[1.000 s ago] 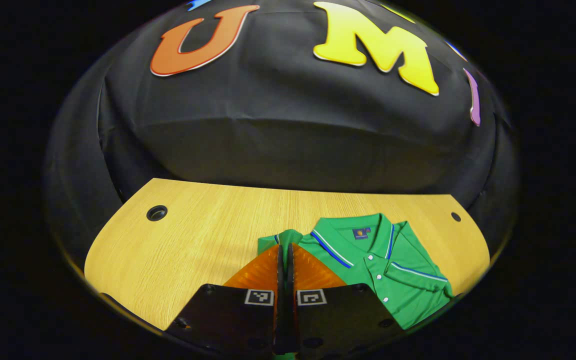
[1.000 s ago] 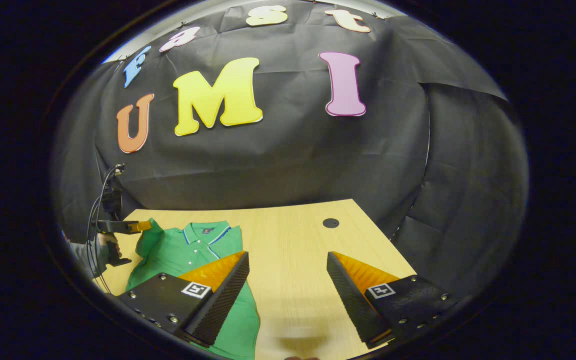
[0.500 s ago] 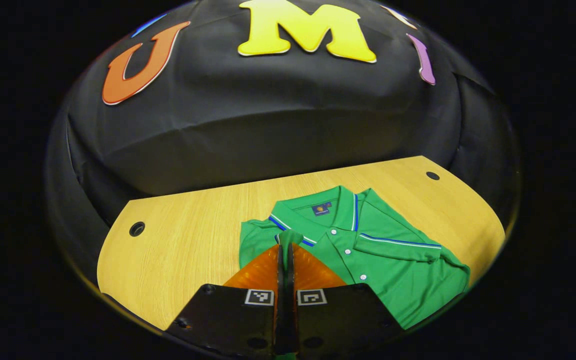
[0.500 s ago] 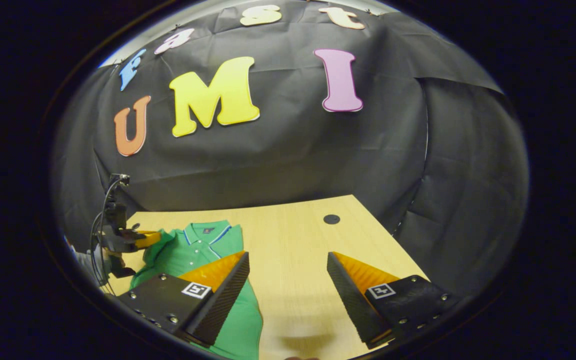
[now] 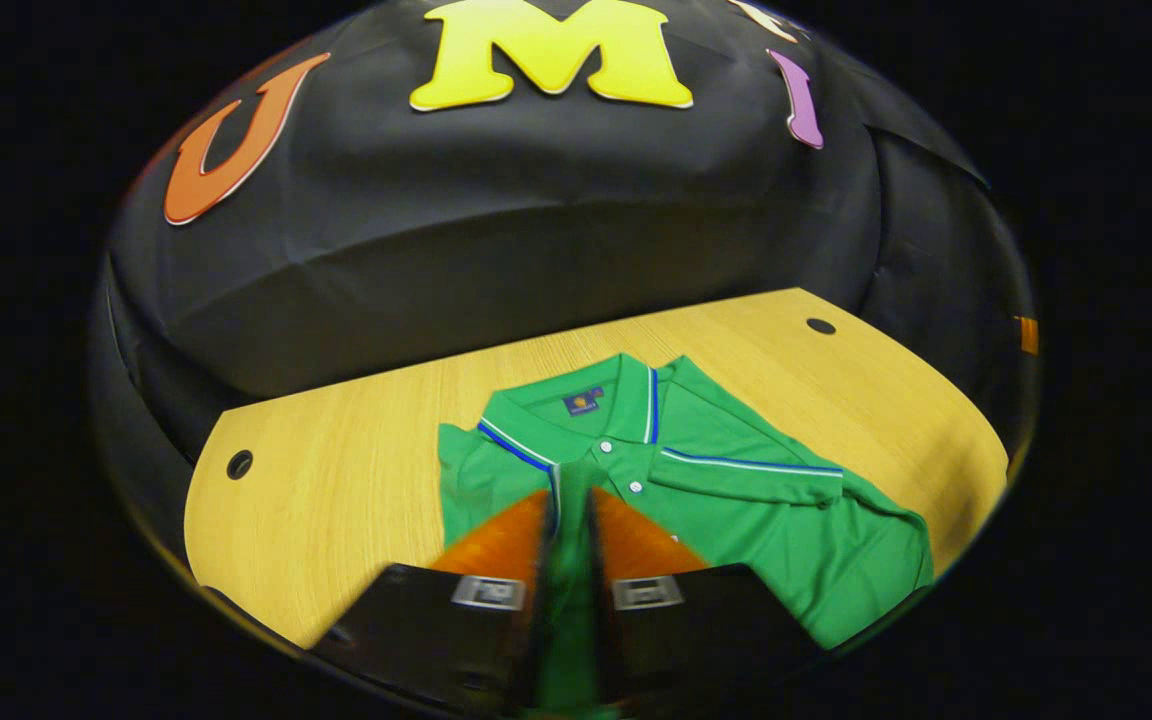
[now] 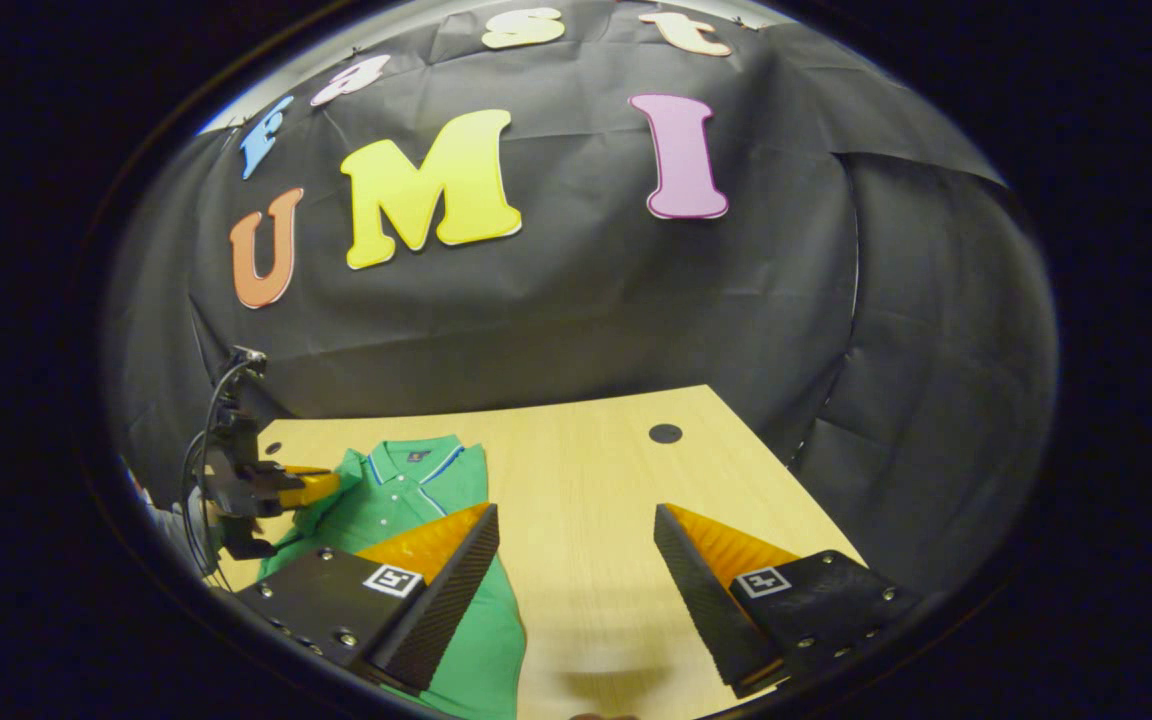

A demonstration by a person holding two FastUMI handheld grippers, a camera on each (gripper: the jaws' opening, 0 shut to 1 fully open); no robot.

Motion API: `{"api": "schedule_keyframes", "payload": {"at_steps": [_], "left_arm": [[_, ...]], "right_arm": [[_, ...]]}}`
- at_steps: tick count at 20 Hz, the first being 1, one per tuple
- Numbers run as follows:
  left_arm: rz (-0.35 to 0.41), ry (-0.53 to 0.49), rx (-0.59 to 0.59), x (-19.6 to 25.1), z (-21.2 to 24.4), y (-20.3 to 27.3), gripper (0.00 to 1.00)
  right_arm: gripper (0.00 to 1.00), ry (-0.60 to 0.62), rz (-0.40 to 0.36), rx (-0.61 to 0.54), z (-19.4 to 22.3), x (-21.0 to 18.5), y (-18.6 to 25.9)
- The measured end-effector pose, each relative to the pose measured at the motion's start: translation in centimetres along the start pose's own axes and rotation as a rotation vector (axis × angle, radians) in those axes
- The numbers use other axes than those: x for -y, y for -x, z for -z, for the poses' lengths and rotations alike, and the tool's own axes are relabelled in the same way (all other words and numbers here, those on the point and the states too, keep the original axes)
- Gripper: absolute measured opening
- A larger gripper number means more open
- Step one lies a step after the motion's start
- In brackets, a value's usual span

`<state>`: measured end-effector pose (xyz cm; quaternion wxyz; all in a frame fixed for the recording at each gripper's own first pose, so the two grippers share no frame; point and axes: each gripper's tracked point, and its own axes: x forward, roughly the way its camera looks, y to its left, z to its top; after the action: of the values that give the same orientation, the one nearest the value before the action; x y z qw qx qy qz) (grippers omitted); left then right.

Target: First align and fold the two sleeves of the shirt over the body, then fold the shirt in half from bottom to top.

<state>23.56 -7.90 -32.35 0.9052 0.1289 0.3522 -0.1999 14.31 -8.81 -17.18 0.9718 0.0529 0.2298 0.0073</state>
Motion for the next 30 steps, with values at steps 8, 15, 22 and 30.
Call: {"api": "schedule_keyframes", "payload": {"at_steps": [8, 15, 22, 30], "left_arm": [[-0.048, 0.106, 0.090, -0.7, -1.0, 6.4, 0.98], [-0.103, 0.223, 0.116, -0.8, 3.8, 18.7, 0.98], [-0.130, 0.273, -0.013, 2.3, 14.6, 26.6, 0.98], [-0.147, 0.276, -0.115, 4.2, 21.9, 29.2, 0.98]], "right_arm": [[0.98, 0.003, -0.041, -0.018, 1.3, -1.7, 0.6], [0.97, 0.046, -0.120, -0.080, 5.4, -4.9, 3.7], [0.98, 0.105, -0.197, -0.279, 16.5, -7.3, 10.0], [0.98, 0.206, -0.214, -0.445, 24.9, -7.5, 13.2]]}}
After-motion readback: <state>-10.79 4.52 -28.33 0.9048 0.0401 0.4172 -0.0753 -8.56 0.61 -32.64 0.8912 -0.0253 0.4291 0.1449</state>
